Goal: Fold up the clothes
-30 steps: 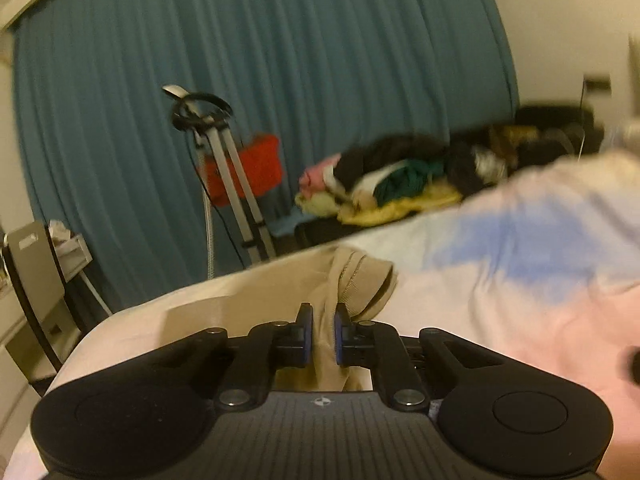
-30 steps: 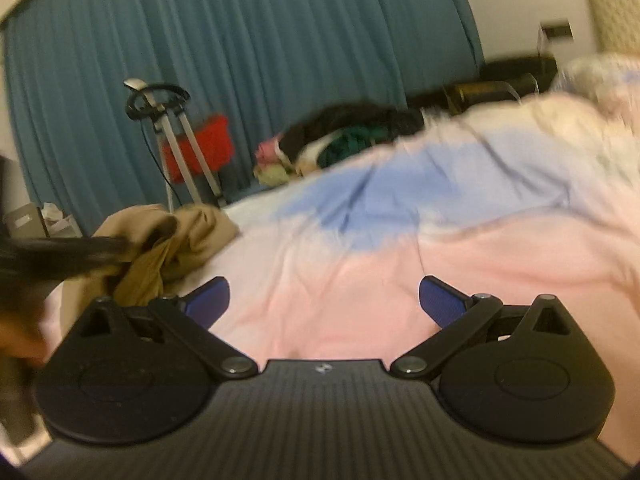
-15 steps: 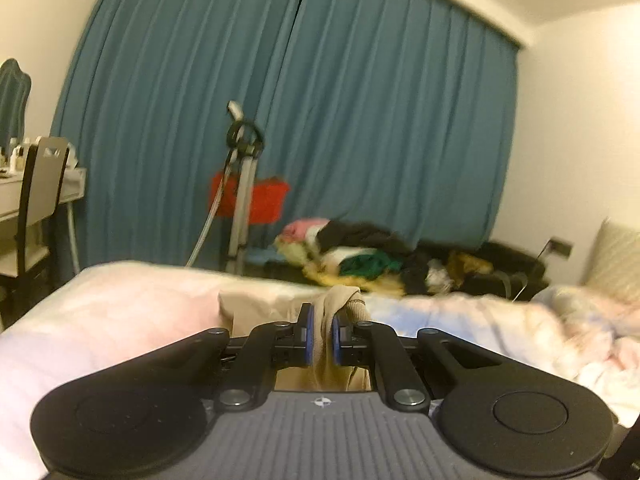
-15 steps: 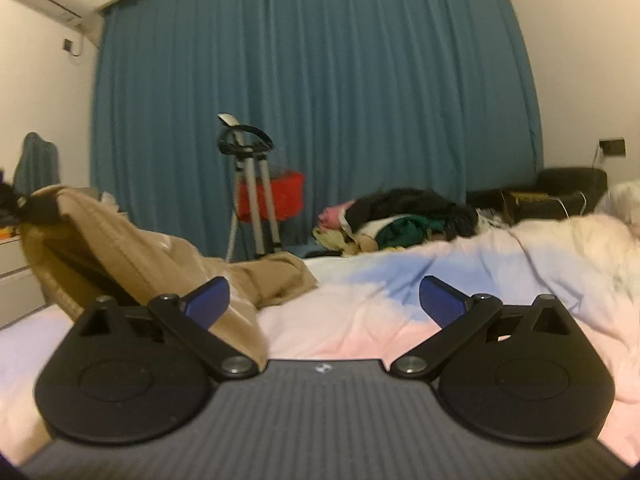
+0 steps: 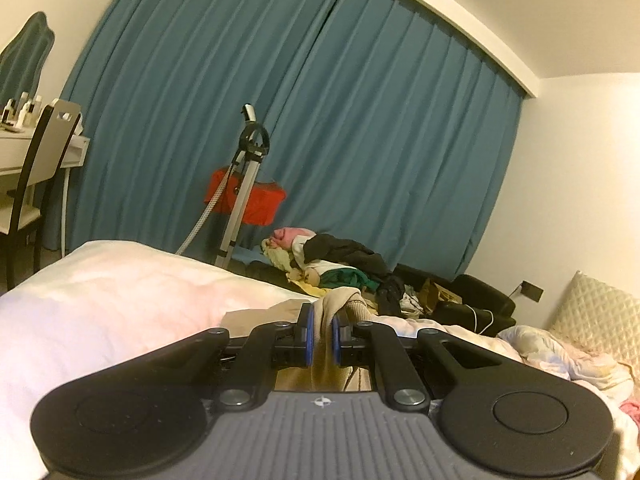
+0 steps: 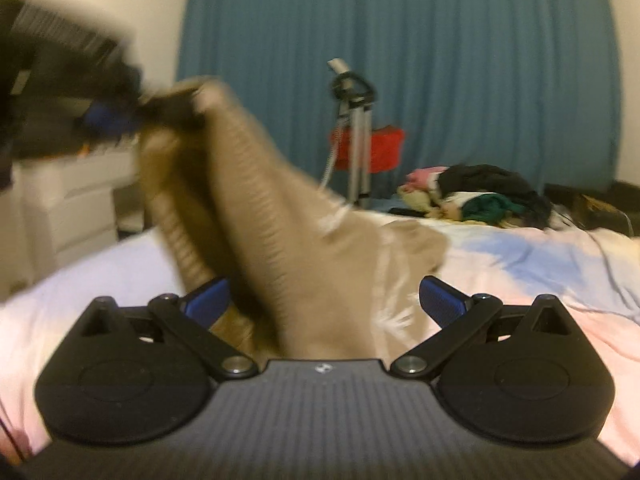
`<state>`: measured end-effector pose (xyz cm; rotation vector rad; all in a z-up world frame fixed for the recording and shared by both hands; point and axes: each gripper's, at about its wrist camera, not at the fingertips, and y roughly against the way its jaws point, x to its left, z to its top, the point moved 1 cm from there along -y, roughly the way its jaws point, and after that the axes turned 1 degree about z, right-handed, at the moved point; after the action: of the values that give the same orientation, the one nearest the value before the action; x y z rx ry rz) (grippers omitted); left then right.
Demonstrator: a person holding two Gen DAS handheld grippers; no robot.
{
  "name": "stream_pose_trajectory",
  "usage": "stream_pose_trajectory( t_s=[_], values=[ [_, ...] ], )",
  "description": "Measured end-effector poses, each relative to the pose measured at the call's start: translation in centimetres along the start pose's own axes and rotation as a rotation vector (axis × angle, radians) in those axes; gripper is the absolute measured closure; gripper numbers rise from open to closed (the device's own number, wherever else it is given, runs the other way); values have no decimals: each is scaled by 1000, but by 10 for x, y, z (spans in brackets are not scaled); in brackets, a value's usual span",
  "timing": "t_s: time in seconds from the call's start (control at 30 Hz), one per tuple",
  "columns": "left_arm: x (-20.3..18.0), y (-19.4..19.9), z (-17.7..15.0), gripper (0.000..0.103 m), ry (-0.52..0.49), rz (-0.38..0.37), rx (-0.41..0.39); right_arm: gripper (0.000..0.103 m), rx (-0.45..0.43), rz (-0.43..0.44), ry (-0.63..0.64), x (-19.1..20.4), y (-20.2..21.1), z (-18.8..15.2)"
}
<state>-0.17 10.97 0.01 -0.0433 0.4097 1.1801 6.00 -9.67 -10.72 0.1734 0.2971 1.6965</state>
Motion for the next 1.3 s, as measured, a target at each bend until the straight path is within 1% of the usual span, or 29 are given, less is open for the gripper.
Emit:
stream_pose_trajectory(
  t_s=[0.07,0.2,0.27,0.37,0.43,0.53,0.67,0.87,0.97,1.03,1.07,1.1,1.17,1.23,1.3],
  values=[
    [8,-6,1,94,16,12,2,0,30,-36,26,1,-13,-11],
    [23,-21,3,94,65,40,11,0,145,-146,-48,-31,-40,-29],
    [26,-30,5,94,74,46,19,0,143,-177,-87,-50,-40,-29],
    [26,-43,5,94,68,46,32,0,99,-228,-126,-78,-31,-8],
    [21,-53,1,94,58,26,51,0,64,-260,-184,-102,-21,4],
    [12,-65,-10,94,48,-2,94,0,54,-303,-286,-141,-11,12],
    [0,-90,-30,93,11,-8,177,0,128,-354,-444,-190,-8,-2],
    [-15,-134,-57,93,-96,35,253,0,222,-218,-564,-190,-29,-29],
    [-12,-154,-63,93,-87,50,300,0,209,-88,-490,-159,-34,-27],
    [-11,-165,-62,93,-89,68,314,0,170,-14,-398,-138,-34,-24],
    [-9,-169,-62,93,-87,77,319,0,158,7,-346,-127,-36,-25],
    [-7,-171,-61,93,-74,82,319,0,159,14,-291,-117,-41,-27],
    [-4,-170,-58,93,-31,82,323,0,188,9,-250,-105,-49,-30],
    [-3,-167,-56,93,-7,76,318,0,217,29,-268,-101,-60,-34],
    [-8,-162,-52,93,-18,64,307,0,230,47,-297,-101,-70,-34]
  ],
)
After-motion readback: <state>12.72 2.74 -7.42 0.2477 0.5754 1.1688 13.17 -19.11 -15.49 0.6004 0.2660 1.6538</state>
